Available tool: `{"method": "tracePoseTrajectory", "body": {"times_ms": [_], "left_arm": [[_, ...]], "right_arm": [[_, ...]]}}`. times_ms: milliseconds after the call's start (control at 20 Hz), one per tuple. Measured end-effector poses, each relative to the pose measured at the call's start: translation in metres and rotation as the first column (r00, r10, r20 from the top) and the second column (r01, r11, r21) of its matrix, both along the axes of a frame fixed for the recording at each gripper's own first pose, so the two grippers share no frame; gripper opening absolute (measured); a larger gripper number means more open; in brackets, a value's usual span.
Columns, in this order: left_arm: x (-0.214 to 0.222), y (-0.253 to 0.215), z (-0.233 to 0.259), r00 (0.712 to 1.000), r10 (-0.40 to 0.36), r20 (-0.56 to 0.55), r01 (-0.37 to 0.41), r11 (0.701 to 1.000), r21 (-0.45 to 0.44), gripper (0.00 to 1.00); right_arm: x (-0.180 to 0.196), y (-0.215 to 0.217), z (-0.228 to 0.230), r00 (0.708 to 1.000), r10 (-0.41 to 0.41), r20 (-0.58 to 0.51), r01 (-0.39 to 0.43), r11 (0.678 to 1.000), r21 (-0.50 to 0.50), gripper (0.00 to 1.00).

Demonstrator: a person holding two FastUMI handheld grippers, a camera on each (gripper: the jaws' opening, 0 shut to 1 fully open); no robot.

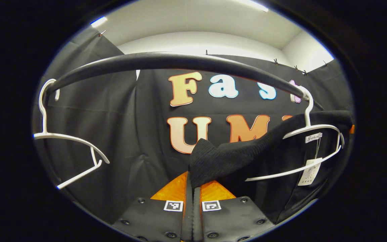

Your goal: Grasp the clothes on the hanger with both hands and then place them into the laundry hamper below.

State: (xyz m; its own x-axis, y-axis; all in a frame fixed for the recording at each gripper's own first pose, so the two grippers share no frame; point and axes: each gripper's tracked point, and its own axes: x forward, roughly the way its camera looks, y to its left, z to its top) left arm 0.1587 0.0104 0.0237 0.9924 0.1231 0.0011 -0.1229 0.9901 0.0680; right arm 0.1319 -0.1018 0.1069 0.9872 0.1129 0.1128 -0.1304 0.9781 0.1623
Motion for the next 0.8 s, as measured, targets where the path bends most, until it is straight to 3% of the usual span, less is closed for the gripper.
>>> {"method": "tracePoseTrajectory", "body": {"times_ms": [200,450,800], "left_arm": [[0.01,0.009,-0.004,1.0,0.017,-0.01,-0.017,1.0,0.008,0.07],[0.017,0.023,-0.018,0.998,0.049,-0.038,-0.049,0.999,0.01,0.07],[0.013,0.028,-0.035,0.996,0.065,-0.063,-0.064,0.998,0.015,0.07]], "right_arm": [[0.026,-0.013,-0.016,1.0,-0.002,-0.03,0.003,1.0,0.004,0.0],[0.053,-0.01,-0.05,0.995,0.052,-0.081,-0.051,0.999,0.015,0.0],[0.08,0.001,-0.109,0.977,0.135,-0.166,-0.112,0.984,0.139,0.0]]}}
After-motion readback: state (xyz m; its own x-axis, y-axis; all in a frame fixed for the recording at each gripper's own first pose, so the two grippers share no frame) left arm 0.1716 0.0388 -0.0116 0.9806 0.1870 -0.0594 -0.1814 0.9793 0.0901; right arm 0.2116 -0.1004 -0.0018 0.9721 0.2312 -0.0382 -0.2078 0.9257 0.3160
